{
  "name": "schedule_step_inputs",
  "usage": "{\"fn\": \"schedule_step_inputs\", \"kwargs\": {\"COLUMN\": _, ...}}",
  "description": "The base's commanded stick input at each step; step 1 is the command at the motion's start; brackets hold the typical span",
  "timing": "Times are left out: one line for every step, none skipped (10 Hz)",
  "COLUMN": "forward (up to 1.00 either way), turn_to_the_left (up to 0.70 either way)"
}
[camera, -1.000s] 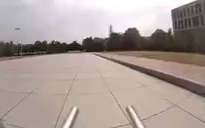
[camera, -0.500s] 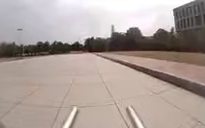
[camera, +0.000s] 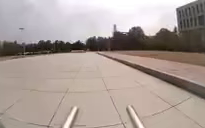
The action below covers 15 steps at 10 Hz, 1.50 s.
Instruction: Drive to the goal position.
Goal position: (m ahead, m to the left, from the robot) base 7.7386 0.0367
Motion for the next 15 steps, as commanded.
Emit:
{"fn": "schedule_step_inputs", "kwargs": {"forward": 0.70, "turn_to_the_left": 0.00}}
{"fn": "schedule_step_inputs", "kwargs": {"forward": 0.70, "turn_to_the_left": 0.00}}
{"fn": "schedule_step_inputs", "kwargs": {"forward": 0.70, "turn_to_the_left": 0.00}}
{"fn": "schedule_step_inputs", "kwargs": {"forward": 0.70, "turn_to_the_left": 0.00}}
{"fn": "schedule_step_inputs", "kwargs": {"forward": 0.70, "turn_to_the_left": 0.00}}
{"fn": "schedule_step_inputs", "kwargs": {"forward": 0.70, "turn_to_the_left": 0.00}}
{"fn": "schedule_step_inputs", "kwargs": {"forward": 0.70, "turn_to_the_left": 0.00}}
{"fn": "schedule_step_inputs", "kwargs": {"forward": 0.70, "turn_to_the_left": 0.00}}
{"fn": "schedule_step_inputs", "kwargs": {"forward": 0.70, "turn_to_the_left": 0.00}}
{"fn": "schedule_step_inputs", "kwargs": {"forward": 0.70, "turn_to_the_left": 0.00}}
{"fn": "schedule_step_inputs", "kwargs": {"forward": 0.70, "turn_to_the_left": 0.00}}
{"fn": "schedule_step_inputs", "kwargs": {"forward": 0.70, "turn_to_the_left": 0.00}}
{"fn": "schedule_step_inputs", "kwargs": {"forward": 0.70, "turn_to_the_left": -0.14}}
{"fn": "schedule_step_inputs", "kwargs": {"forward": 0.70, "turn_to_the_left": -0.27}}
{"fn": "schedule_step_inputs", "kwargs": {"forward": 0.70, "turn_to_the_left": -0.06}}
